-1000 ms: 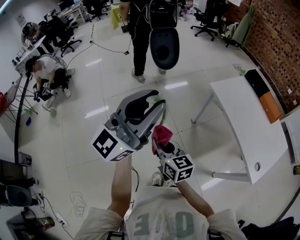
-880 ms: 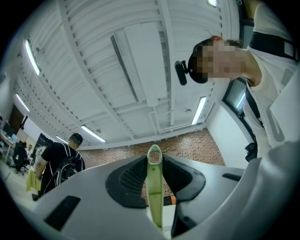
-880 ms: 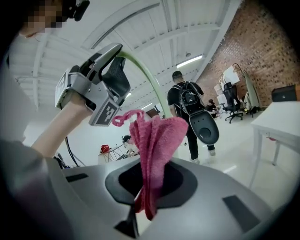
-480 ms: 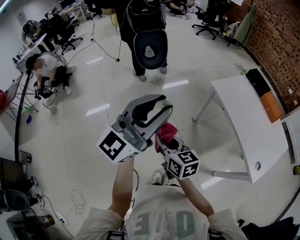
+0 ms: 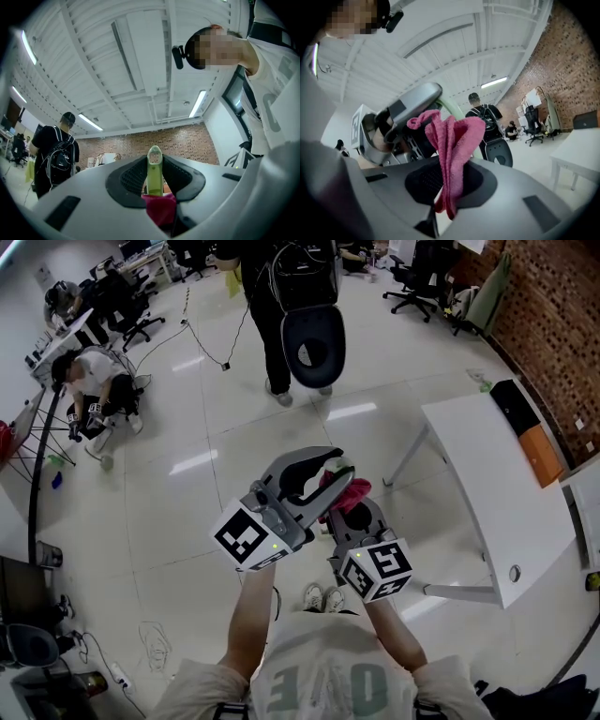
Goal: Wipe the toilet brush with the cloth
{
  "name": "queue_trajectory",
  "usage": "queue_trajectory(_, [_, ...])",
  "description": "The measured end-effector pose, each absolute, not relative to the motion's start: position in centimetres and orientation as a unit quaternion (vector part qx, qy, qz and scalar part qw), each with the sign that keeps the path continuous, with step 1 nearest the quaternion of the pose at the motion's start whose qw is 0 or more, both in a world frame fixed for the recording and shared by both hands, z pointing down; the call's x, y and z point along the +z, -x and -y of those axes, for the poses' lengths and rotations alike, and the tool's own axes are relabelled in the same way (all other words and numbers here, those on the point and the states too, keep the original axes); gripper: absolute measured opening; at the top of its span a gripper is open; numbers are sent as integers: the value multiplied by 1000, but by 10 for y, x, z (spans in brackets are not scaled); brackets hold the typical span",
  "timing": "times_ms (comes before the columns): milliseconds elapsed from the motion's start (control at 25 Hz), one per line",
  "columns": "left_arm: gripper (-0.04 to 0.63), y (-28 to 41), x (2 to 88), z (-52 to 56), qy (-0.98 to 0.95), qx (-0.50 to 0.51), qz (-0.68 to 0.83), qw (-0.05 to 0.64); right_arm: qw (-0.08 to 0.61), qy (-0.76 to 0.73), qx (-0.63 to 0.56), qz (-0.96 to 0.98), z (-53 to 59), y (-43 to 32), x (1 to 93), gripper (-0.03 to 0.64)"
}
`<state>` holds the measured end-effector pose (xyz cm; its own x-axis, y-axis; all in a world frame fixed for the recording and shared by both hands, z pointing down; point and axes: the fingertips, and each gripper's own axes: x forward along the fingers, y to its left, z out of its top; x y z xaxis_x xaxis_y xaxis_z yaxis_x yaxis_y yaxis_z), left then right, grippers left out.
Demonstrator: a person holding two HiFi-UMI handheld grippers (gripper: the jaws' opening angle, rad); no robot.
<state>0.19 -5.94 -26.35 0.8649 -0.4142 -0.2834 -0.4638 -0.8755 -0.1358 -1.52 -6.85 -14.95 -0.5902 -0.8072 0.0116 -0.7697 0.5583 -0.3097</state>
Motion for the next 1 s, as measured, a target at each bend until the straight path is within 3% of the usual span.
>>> queue_trajectory(520, [107, 17, -263, 68, 954, 158, -245, 70, 82, 421, -59, -901, 49, 19, -174, 31])
queue_trajectory(1000, [107, 57, -240, 91, 958, 215, -180, 52, 37, 506, -93, -857, 62, -84, -101, 31])
